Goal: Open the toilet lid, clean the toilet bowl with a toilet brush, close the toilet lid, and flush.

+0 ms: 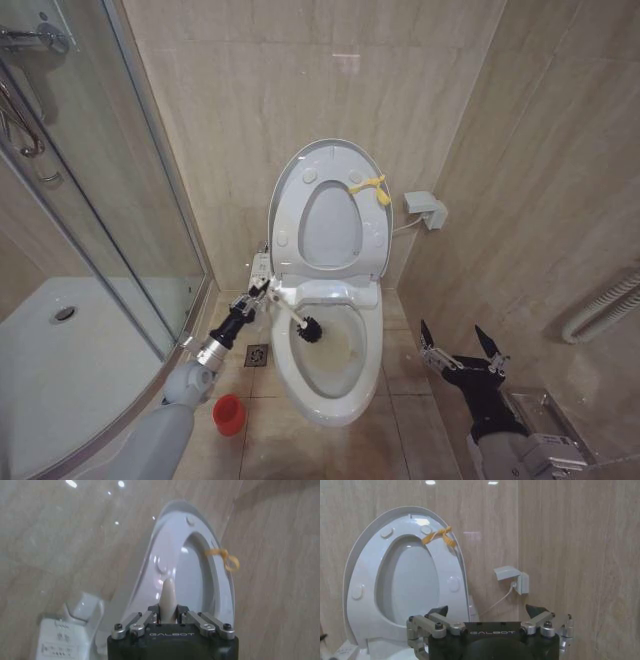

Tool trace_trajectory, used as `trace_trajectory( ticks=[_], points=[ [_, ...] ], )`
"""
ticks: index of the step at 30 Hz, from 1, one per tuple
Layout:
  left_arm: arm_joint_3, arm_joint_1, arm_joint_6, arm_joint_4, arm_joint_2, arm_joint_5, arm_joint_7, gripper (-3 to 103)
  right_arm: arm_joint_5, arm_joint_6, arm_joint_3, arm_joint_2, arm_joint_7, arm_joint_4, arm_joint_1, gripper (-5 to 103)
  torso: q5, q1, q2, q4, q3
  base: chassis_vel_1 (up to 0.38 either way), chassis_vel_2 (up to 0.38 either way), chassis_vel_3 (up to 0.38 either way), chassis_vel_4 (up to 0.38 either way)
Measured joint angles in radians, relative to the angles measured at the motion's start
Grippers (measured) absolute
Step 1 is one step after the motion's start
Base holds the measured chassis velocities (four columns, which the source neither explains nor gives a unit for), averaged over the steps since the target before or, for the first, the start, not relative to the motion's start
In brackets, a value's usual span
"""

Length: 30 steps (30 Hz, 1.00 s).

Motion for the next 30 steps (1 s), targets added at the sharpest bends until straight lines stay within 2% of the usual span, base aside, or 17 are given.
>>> trace_trajectory(
  ticks=[6,13,21,25,30],
  points=[
    [0.055,-0.031,-0.013,0.054,-0.016,0.043,-0.004,22,0.0,0.0,0.0,0.0,0.0,0.0,0.0,100,0.0001,0.0,0.0,-0.0001,0.0,0.0,0.0,0.0,0.0],
    [0.163,-0.115,-0.053,0.188,-0.038,0.135,0.0,22,0.0,0.0,0.0,0.0,0.0,0.0,0.0,100,0.0,0.0,0.0,-0.0002,0.0,0.0,0.0,0.0,0.0],
    [0.215,-0.205,-0.076,0.304,-0.05,0.161,0.011,22,0.0,0.0,0.0,0.0,0.0,0.0,0.0,100,0.0001,0.0,0.0,-0.0003,0.0,0.0,0.0,0.0,0.0],
    [0.246,-0.258,-0.106,0.409,-0.064,0.211,0.036,22,0.0,0.0,0.0,0.0,0.0,0.0,0.0,100,-0.0001,0.0,0.0,-0.0002,0.0,0.0,0.0,0.0,0.0],
    [0.262,-0.272,-0.127,0.457,-0.08,0.236,0.048,22,0.0,0.0,0.0,0.0,0.0,0.0,0.0,100,-0.0001,0.0,0.0,0.0002,0.0,0.0,0.0,0.0,0.0]
  ],
)
